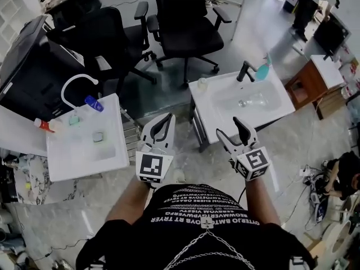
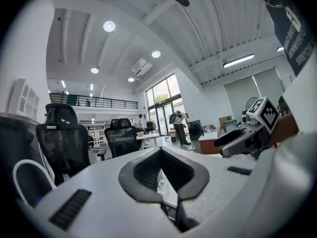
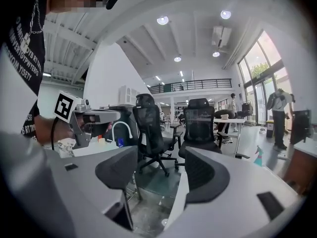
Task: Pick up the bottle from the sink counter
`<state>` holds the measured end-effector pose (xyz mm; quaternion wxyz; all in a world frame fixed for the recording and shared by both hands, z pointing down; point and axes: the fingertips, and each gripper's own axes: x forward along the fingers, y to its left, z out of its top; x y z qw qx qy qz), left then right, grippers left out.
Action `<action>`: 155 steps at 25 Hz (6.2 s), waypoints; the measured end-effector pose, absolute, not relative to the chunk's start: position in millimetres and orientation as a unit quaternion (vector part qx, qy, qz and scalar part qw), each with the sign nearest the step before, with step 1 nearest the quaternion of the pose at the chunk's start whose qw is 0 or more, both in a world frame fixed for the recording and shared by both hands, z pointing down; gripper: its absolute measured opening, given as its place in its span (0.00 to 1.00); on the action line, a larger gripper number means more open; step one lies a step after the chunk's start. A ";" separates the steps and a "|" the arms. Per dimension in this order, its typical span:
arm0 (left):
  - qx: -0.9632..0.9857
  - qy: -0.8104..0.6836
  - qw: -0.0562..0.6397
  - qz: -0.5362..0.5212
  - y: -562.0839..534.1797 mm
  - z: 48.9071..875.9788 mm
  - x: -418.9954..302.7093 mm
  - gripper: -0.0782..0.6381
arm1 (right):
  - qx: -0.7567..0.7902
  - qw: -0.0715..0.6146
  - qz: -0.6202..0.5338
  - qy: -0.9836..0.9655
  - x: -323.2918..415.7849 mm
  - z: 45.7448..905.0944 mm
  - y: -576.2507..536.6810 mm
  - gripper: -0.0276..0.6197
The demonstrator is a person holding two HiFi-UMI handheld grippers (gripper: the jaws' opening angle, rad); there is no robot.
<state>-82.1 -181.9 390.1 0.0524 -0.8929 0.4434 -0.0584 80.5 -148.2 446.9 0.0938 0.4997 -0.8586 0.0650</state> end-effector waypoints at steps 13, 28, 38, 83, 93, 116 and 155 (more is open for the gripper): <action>-0.913 0.404 0.030 -0.050 -246.9 400.4 -94.3 0.12 | 0.529 0.103 0.069 -0.840 57.5 446.9 -202.7 0.48; -0.909 0.409 0.028 -0.075 -303.4 414.5 -49.8 0.12 | 0.505 0.116 0.107 -0.849 97.6 491.9 -274.1 0.50; -0.881 0.464 0.027 -0.085 -379.1 416.0 -25.1 0.12 | 0.434 0.160 0.133 -0.876 122.0 559.7 -376.1 0.51; -0.812 0.557 -0.015 -0.173 -400.3 469.2 -42.1 0.12 | 0.351 0.289 0.135 -0.880 103.0 801.3 -504.8 0.55; -0.840 0.522 -0.007 -0.147 -374.5 457.8 -49.7 0.12 | 0.383 0.284 0.145 -0.867 136.0 719.2 -430.2 0.56; -0.902 0.419 0.019 -0.101 -285.5 433.0 -91.7 0.12 | 0.503 0.260 0.132 -0.814 125.2 589.0 -308.5 0.56; -0.925 0.366 0.008 -0.099 -335.7 426.1 -30.0 0.12 | 0.439 0.288 0.087 -0.847 108.9 459.3 -337.1 0.56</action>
